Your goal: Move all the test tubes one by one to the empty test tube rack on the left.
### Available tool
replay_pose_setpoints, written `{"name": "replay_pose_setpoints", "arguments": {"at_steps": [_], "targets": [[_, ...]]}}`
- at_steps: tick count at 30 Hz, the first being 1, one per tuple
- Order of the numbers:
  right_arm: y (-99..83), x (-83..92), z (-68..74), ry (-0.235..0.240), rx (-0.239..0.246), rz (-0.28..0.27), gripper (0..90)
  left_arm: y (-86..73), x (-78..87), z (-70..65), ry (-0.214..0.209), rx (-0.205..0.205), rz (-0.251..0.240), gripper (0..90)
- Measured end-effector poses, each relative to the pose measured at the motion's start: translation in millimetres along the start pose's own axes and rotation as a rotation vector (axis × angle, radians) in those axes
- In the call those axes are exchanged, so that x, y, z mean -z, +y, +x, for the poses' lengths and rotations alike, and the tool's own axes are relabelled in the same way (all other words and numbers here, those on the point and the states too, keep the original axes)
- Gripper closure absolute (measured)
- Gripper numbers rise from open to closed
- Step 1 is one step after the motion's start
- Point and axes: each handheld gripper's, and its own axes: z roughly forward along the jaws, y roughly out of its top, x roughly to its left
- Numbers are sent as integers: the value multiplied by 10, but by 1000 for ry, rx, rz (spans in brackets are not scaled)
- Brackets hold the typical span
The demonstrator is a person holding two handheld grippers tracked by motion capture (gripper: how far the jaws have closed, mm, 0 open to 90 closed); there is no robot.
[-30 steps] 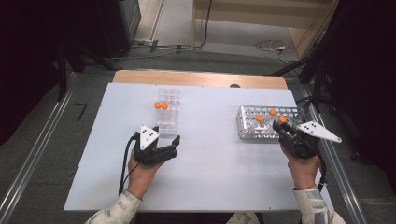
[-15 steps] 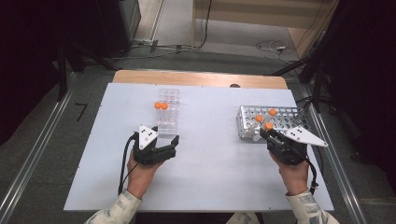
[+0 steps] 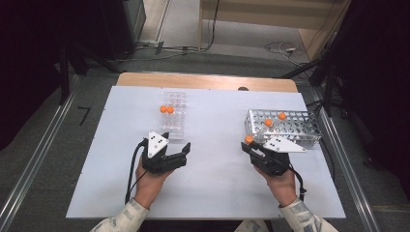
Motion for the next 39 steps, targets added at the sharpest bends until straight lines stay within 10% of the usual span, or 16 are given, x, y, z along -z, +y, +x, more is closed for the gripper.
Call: {"name": "replay_pose_setpoints", "arguments": {"at_steps": [21,39], "targets": [[104,-437,559,151,82,35,719,129,43,-358,-162,-25,-20,265],[176,-573,830,221,133,58,718,106,45,-453,-226,-98,-26,594]]}}
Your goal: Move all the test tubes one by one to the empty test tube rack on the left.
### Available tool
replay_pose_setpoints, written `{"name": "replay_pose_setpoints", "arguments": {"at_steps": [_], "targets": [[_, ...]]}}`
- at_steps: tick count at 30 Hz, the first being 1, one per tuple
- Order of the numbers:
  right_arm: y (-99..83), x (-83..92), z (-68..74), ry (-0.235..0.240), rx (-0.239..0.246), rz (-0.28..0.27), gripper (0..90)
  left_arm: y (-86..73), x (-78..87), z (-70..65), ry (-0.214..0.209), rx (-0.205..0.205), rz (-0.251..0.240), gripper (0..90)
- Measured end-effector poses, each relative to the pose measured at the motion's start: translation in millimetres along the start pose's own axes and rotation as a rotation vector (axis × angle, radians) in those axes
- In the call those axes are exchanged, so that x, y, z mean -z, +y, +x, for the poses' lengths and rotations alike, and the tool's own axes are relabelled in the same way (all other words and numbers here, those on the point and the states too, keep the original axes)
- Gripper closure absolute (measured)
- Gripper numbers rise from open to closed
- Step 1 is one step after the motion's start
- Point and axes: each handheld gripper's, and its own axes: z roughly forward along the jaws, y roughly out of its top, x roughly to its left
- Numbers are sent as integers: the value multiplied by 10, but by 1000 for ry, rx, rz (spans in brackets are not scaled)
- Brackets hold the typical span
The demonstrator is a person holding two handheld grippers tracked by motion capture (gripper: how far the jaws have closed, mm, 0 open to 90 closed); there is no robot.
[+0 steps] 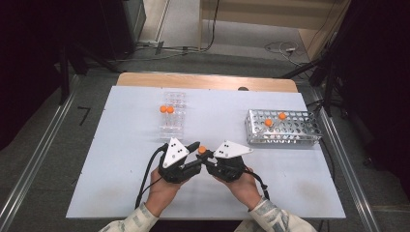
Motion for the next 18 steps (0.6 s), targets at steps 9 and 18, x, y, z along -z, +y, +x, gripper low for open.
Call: {"name": "replay_pose_setpoints", "arguments": {"at_steps": [9,18], "targets": [[-3,11,-6,0,-1,0,718,-5,1,-9,14,-16,-10,691],[-26,9,-38,-4,-12,0,479,0,12,46,21,0,-14,702]]}}
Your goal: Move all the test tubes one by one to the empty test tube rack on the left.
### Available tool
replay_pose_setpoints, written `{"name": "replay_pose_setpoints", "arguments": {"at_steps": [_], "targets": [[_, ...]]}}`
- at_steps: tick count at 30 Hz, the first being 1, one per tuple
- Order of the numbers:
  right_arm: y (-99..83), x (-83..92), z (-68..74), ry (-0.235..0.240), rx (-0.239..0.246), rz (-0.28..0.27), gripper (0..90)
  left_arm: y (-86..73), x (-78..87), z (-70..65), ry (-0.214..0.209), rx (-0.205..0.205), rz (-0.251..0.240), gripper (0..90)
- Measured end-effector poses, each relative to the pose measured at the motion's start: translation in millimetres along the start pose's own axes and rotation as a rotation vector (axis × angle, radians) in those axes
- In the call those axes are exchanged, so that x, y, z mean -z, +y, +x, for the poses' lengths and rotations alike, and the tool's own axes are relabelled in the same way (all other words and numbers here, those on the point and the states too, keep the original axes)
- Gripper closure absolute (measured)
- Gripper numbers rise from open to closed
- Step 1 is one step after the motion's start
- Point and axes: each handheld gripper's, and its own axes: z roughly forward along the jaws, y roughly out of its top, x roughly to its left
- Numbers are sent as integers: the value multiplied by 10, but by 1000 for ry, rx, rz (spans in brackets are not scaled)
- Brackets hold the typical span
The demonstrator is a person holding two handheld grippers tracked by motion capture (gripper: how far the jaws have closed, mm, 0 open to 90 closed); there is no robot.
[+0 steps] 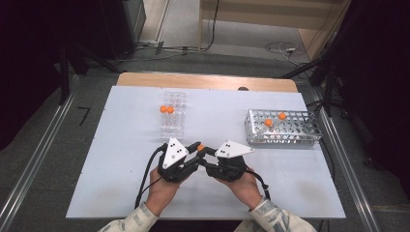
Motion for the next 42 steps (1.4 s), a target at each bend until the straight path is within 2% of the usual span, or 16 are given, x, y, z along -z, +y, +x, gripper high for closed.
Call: {"name": "replay_pose_setpoints", "arguments": {"at_steps": [3,7,10,19,27,35,42], "targets": [[-7,20,-51,-7,-27,14,355,7,14,43,6,14,-4,702],[-47,99,-133,-24,-57,18,258,46,37,111,18,28,-13,702],[-92,167,-195,-49,-64,23,221,87,55,170,28,36,-16,702],[-234,425,-419,-112,-119,20,214,242,31,410,77,63,-7,701],[-402,629,-604,-163,-153,23,216,474,20,602,141,65,-45,701],[-450,689,-668,-178,-170,20,219,654,-58,799,206,83,-70,701],[-468,655,-660,-171,-171,37,222,651,-143,868,254,75,-64,701]]}}
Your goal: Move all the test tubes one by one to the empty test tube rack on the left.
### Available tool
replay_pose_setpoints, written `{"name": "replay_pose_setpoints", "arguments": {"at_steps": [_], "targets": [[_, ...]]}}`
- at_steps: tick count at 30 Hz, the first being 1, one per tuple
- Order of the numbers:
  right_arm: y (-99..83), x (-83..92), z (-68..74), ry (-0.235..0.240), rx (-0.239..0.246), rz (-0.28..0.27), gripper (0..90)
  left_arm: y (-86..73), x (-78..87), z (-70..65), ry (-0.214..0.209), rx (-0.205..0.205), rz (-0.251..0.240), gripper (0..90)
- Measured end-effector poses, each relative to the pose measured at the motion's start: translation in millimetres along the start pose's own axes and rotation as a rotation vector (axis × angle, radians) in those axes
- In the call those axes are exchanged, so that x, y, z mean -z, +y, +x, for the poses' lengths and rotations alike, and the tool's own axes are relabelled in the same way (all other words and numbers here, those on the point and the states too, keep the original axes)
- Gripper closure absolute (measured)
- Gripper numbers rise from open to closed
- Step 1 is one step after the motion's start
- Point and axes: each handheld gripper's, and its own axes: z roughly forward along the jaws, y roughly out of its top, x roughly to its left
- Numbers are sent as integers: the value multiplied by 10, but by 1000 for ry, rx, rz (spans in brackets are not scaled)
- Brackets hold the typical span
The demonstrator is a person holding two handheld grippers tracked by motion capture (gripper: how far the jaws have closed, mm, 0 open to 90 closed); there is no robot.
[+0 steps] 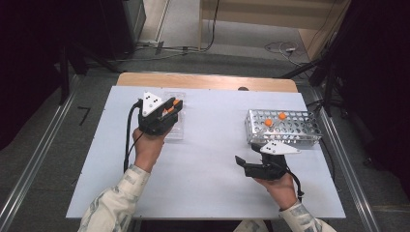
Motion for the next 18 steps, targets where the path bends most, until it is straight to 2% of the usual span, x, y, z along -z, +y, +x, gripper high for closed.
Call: {"name": "replay_pose_setpoints", "arguments": {"at_steps": [6,18], "targets": [[-1,3,6,2,-1,-1,222,-24,-48,27,27,-6,2,701],[-6,6,5,3,-1,0,225,-124,-120,44,45,-7,16,700]]}}
